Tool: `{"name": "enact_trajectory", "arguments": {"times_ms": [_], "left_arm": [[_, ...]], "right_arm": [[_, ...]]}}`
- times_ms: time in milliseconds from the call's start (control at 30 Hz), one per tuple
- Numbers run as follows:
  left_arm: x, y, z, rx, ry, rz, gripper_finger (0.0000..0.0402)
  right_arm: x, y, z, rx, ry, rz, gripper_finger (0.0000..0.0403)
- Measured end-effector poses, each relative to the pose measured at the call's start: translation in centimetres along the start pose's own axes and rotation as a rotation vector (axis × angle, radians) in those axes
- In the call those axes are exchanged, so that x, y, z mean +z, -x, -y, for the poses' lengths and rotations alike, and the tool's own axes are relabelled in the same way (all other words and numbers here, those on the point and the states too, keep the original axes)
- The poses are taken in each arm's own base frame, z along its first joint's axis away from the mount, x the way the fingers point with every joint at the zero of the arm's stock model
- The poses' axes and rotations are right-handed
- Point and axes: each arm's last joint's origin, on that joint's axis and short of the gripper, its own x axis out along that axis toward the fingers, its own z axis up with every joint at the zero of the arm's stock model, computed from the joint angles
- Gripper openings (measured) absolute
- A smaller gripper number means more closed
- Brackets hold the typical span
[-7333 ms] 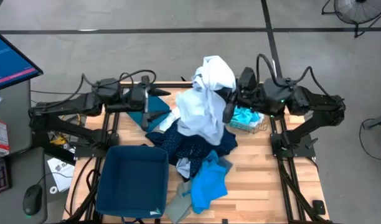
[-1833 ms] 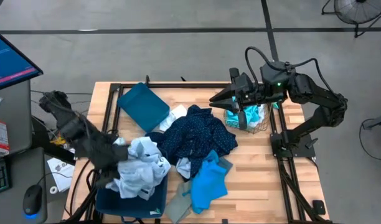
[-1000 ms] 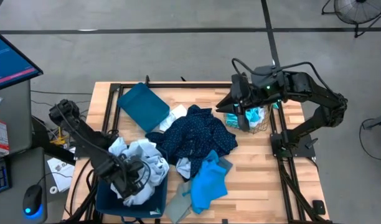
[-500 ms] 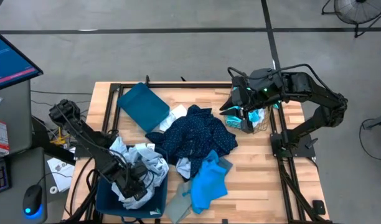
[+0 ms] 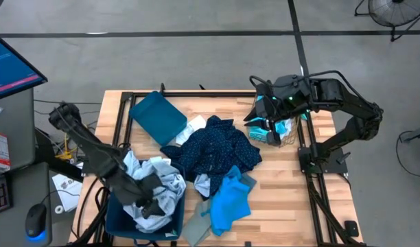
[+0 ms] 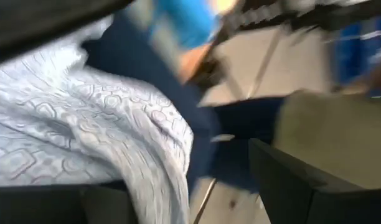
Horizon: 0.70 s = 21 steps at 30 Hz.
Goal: Pick & Place Cloths
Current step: Put the white patterned shirt into the blue basket
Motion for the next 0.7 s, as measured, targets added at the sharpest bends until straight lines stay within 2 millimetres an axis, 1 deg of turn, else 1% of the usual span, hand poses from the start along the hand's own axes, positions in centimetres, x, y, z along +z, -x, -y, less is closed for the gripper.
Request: {"name": "enact_trajectory", "arguments": {"times_ms": [67, 133, 200, 267, 333, 400, 500, 600, 700], "left_arm": [[0.7, 2.0, 1.2, -0.097, -0.047, 0.103, 0.0203], [1.6, 4.5, 2.4, -0.192, -0.110, 0.256, 0.0197], [2.2, 6.5, 2.6, -0.208, -0.168, 0.386, 0.0188], [2.5, 7.4, 2.5, -0.202, -0.208, 0.425, 0.0176], [2.3, 7.1, 1.7, -0.139, -0.221, 0.367, 0.0162], [1.8, 6.4, 0.7, -0.056, -0.184, 0.238, 0.0148], [0.8, 4.8, -1.1, 0.149, -0.139, 0.013, 0.0127], [-0.3, 2.9, -2.6, 0.365, -0.127, -0.203, 0.0116], [-1.0, 1.3, -2.9, 0.424, -0.135, -0.341, 0.0117]], "right_arm": [[-0.1, 0.0, 0.2, -0.007, -0.006, -0.005, 0.0060], [-0.2, 0.0, 0.4, -0.013, -0.013, -0.011, 0.0060], [-0.3, 0.0, 0.7, -0.020, -0.019, -0.016, 0.0060], [-0.3, 0.0, 0.8, -0.024, -0.023, -0.018, 0.0060], [-0.4, 0.0, 0.9, -0.024, -0.026, -0.025, 0.0060], [-0.5, 0.0, 1.0, -0.025, -0.034, -0.036, 0.0060], [-0.7, 0.1, 0.9, -0.020, -0.041, -0.060, 0.0060], [-0.8, 0.1, 0.9, -0.018, -0.041, -0.070, 0.0060], [-0.8, 0.1, 0.9, -0.018, -0.037, -0.070, 0.0060]]}}
